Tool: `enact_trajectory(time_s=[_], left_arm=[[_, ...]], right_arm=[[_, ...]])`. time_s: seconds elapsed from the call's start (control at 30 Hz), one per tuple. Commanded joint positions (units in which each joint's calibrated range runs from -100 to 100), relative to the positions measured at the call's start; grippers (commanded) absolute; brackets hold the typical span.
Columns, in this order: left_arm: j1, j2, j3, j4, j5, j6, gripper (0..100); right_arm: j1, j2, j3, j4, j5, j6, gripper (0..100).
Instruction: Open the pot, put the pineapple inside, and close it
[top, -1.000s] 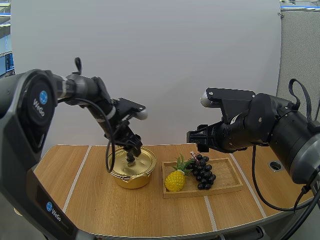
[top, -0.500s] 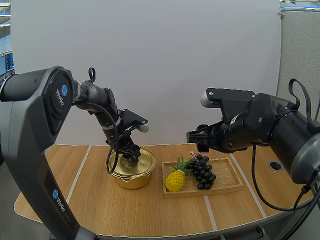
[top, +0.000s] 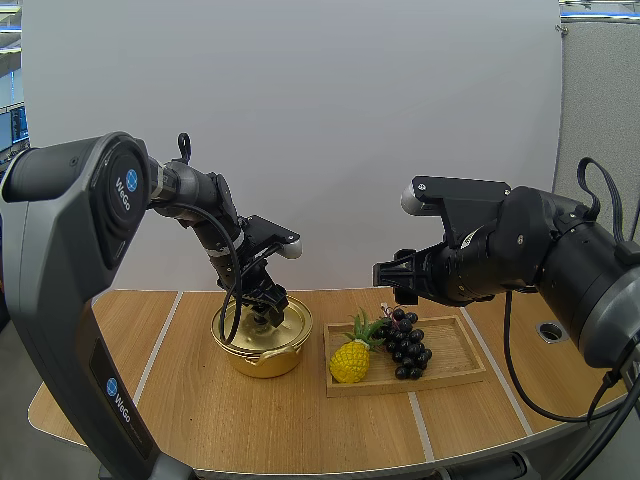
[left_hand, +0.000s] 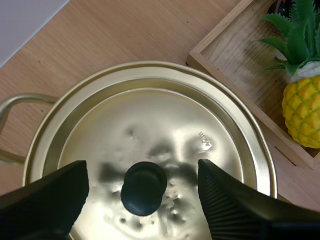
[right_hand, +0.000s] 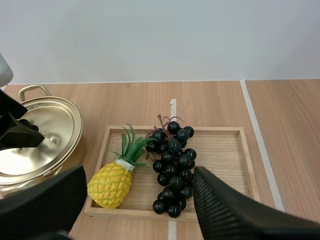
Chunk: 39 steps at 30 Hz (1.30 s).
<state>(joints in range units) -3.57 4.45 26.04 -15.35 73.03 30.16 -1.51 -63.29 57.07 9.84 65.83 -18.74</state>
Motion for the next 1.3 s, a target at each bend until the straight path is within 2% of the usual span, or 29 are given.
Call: enact_trajectory(time_s=[0.0,0.13,0.17,0.43,0.63,0.87,1.1,1.27], left_arm=[[-0.17,-0.22,-0.50,-1.33,2.33,0.18,55],[-0.17,-1.26,-0.50,-1.33,3.25,0.18,9],[-0.17,-1.70,-0.50,-1.33,3.42,0.18,1],[-0.17,-9.52,-3.81,-1.33,8.17,-0.53,0],[-0.17,-19.23,-13.72,-1.33,11.03,-2.82,0],[-0.17,-29.70,-35.17,3.39,1.15,-9.27,0],[-0.17,-30.87,-59.63,6.48,-1.64,-13.65,0],[-0.17,-30.87,-70.76,8.16,-15.07,-13.87,0]], right_arm=[[-0.19,-0.13,-0.46,0.17,-0.75,-0.36,100],[-0.19,-0.13,-0.46,0.17,-0.75,-0.36,100],[-0.19,-0.13,-0.46,0.17,-0.75,-0.36,100],[-0.19,-0.13,-0.46,0.17,-0.75,-0.36,100],[-0.19,-0.13,-0.46,0.17,-0.75,-0.36,100],[-0.19,-0.13,-0.46,0.17,-1.10,-0.36,100],[-0.19,-0.13,-0.46,0.17,-1.10,-0.36,100],[-0.19,-0.13,-0.46,0.17,-1.10,-0.36,100]])
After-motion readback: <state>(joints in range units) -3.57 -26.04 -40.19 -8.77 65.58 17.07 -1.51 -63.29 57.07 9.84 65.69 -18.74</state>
